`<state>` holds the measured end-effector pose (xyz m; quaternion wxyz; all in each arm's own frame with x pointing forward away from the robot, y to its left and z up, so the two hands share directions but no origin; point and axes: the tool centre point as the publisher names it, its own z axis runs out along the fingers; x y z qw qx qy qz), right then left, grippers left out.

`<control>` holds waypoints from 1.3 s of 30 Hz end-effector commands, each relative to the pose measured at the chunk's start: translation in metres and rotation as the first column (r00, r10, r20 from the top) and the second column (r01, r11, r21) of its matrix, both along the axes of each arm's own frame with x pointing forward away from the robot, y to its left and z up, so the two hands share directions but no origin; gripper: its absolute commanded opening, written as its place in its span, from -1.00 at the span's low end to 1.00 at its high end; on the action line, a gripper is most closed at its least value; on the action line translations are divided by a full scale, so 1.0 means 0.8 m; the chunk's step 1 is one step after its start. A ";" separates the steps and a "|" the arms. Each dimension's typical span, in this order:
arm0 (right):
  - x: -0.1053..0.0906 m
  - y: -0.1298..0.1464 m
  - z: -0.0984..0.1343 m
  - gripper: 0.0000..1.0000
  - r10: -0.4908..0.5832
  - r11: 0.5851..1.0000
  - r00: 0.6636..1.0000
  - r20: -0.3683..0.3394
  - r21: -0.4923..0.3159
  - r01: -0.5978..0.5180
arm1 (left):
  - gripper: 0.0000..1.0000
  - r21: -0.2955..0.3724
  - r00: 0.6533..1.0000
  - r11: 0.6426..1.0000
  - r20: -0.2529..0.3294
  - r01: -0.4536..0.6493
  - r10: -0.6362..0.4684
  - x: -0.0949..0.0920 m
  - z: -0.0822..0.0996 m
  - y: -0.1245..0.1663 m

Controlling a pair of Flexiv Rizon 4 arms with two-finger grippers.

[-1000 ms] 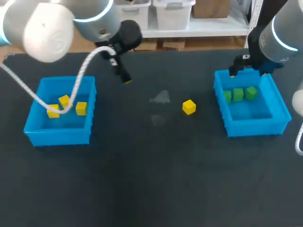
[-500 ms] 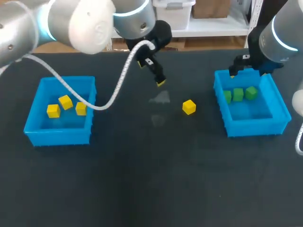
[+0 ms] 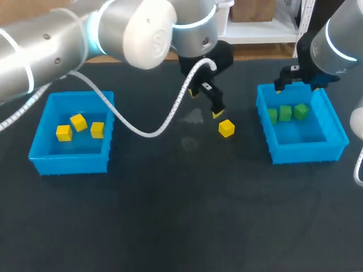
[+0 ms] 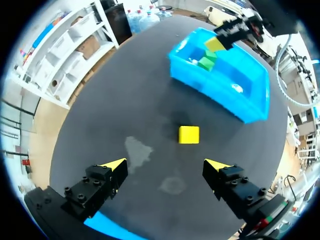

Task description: Put the green cubes in the right bin and the yellow cubes in the left bin.

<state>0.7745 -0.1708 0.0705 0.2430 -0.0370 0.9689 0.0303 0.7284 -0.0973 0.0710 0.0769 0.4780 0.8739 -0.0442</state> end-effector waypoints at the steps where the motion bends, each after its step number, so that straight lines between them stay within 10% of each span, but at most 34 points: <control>1: -0.001 0.000 0.000 1.00 -0.002 1.000 1.000 0.004 -0.001 0.002 | 1.00 0.023 1.000 1.000 -0.020 0.019 -0.018 -0.003 -0.005 -0.014; 39: -0.001 0.000 0.000 1.00 -0.002 1.000 1.000 0.004 -0.001 0.002 | 1.00 0.144 0.997 0.988 -0.061 0.060 -0.052 -0.002 -0.093 -0.071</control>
